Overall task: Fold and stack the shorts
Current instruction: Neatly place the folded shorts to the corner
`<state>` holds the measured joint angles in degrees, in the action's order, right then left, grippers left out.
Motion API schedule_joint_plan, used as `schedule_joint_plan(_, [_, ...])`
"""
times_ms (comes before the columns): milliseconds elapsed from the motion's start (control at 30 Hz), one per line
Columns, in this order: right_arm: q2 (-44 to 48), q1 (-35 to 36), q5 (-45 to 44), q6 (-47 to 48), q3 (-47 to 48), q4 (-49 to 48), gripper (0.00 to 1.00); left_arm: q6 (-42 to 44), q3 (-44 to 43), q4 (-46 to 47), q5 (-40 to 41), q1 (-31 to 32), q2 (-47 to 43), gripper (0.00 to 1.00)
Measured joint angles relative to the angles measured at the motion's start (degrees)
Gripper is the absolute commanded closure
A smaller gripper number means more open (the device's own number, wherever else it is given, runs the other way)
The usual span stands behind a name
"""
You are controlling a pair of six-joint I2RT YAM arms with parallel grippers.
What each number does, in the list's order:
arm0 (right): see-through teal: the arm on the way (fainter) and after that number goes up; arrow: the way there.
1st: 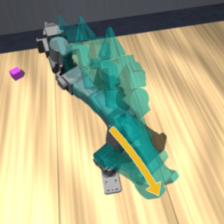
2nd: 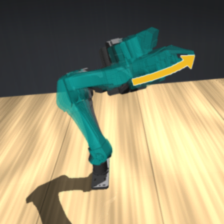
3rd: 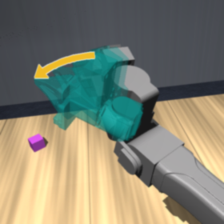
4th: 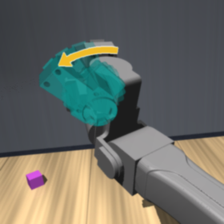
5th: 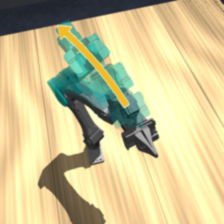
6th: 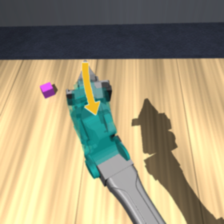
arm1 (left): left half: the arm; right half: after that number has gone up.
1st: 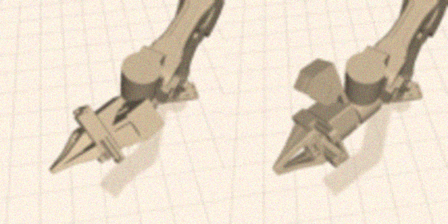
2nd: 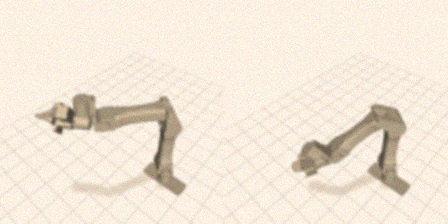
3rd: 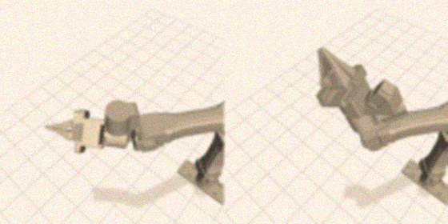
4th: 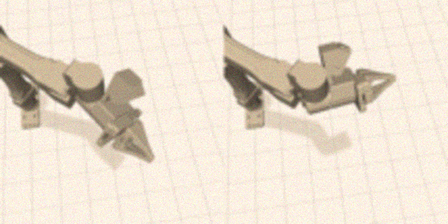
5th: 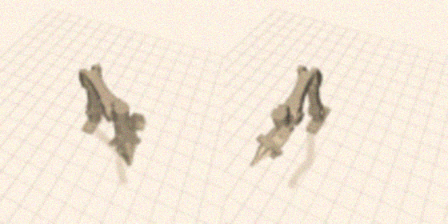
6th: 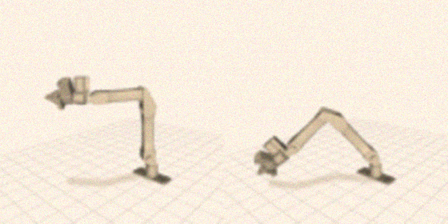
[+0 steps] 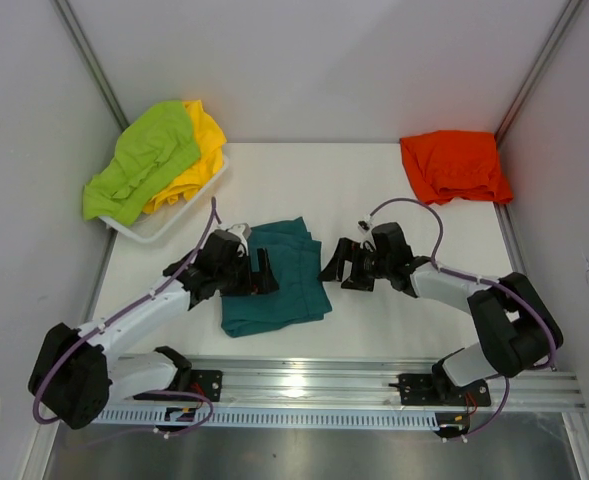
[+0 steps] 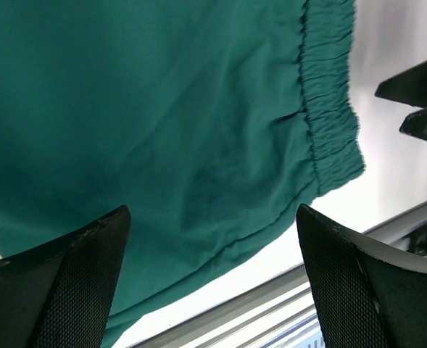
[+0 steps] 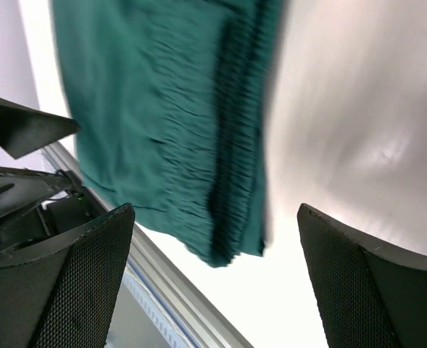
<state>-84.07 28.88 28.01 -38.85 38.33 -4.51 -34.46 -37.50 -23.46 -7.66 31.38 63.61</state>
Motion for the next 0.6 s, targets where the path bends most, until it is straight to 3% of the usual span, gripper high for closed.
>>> schedule_joint_plan(600, [-6.54,3.91,0.55,-7.32,-3.43,-9.97,0.03,1.49,-5.01,2.01,6.23,2.6,14.58,0.05])
